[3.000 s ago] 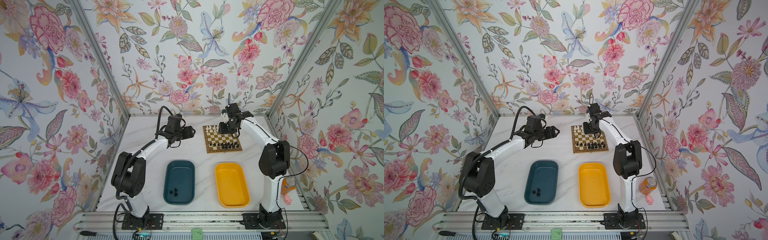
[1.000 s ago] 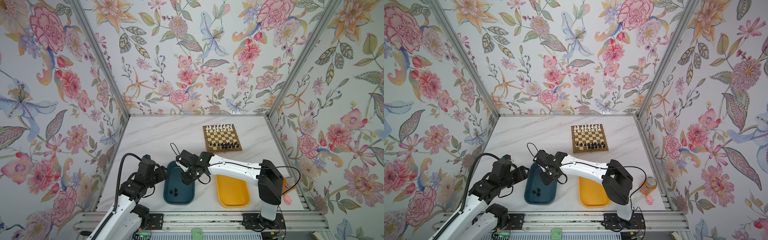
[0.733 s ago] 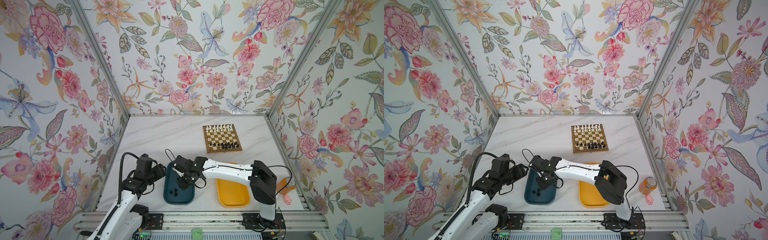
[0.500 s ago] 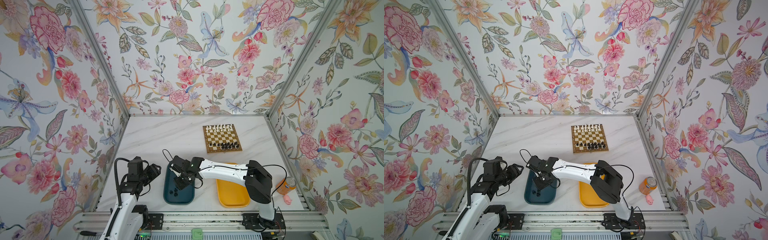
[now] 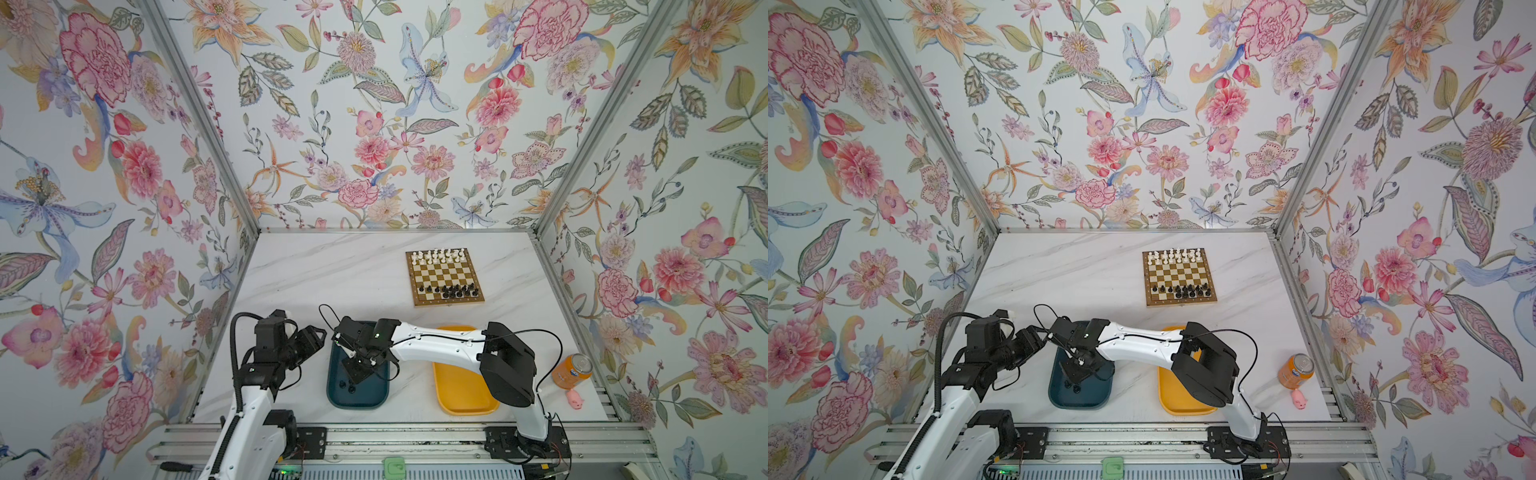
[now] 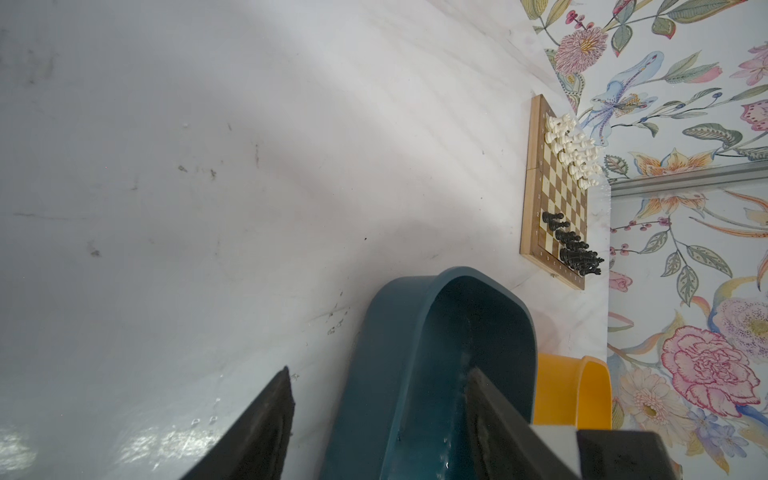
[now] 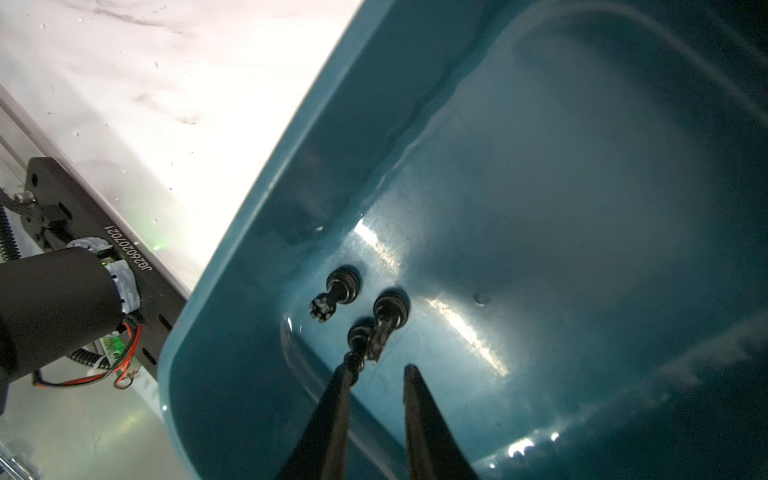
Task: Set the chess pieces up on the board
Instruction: 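Close the right gripper around the black piece in the teal tray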
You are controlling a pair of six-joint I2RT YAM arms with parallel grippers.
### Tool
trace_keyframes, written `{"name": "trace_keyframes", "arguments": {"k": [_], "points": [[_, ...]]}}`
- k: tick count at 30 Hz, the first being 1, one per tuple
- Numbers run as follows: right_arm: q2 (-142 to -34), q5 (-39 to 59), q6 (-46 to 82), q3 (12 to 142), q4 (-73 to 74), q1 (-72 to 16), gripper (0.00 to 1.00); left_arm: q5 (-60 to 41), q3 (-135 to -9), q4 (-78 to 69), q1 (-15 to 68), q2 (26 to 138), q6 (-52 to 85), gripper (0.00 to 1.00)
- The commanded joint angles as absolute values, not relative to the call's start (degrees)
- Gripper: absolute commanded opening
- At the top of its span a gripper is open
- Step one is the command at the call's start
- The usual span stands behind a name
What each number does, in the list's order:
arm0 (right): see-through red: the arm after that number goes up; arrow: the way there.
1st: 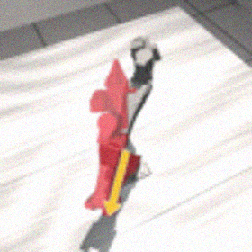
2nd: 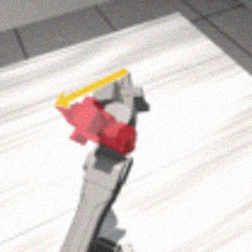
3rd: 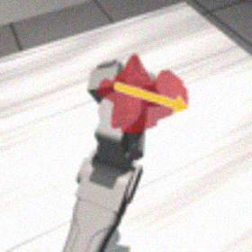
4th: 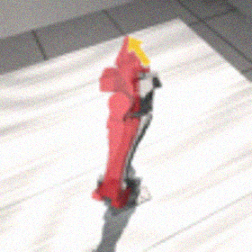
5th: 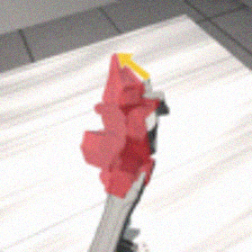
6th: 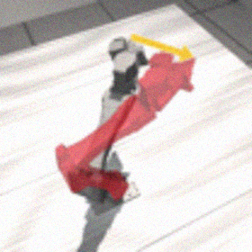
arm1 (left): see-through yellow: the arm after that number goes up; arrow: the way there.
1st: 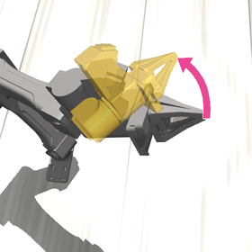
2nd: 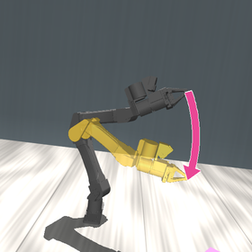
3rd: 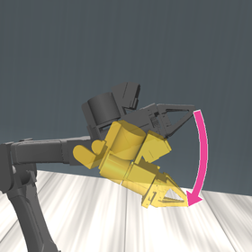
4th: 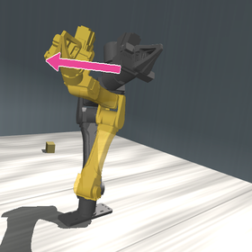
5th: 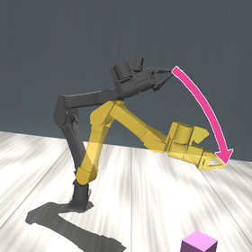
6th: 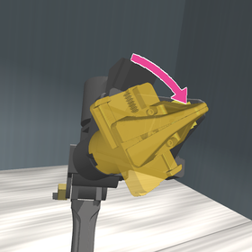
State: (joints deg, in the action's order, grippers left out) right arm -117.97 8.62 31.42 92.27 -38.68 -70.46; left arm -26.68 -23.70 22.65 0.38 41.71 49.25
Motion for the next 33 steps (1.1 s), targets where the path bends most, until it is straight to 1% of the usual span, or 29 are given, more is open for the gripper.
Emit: {"name": "trace_keyframes", "arguments": {"k": [1,12,20,33], "points": [[-119.2,8.4,32.1,92.5,-38.7,-70.9,0.24,-27.5,-25.6,22.4,0.7,41.3,48.1,0.68],[-120.0,8.9,32.1,92.5,-38.6,-70.9,0.22,-27.3,-25.8,22.3,0.9,41.9,47.8,0.68],[-121.0,9.5,31.8,93.3,-38.6,-70.7,0.24,-27.4,-25.5,22.3,0.9,41.8,47.8,0.68],[-123.0,10.3,31.9,95.4,-38.9,-70.4,0.24,-26.8,-26.5,22.9,1.2,42.7,46.6,0.67]]}}
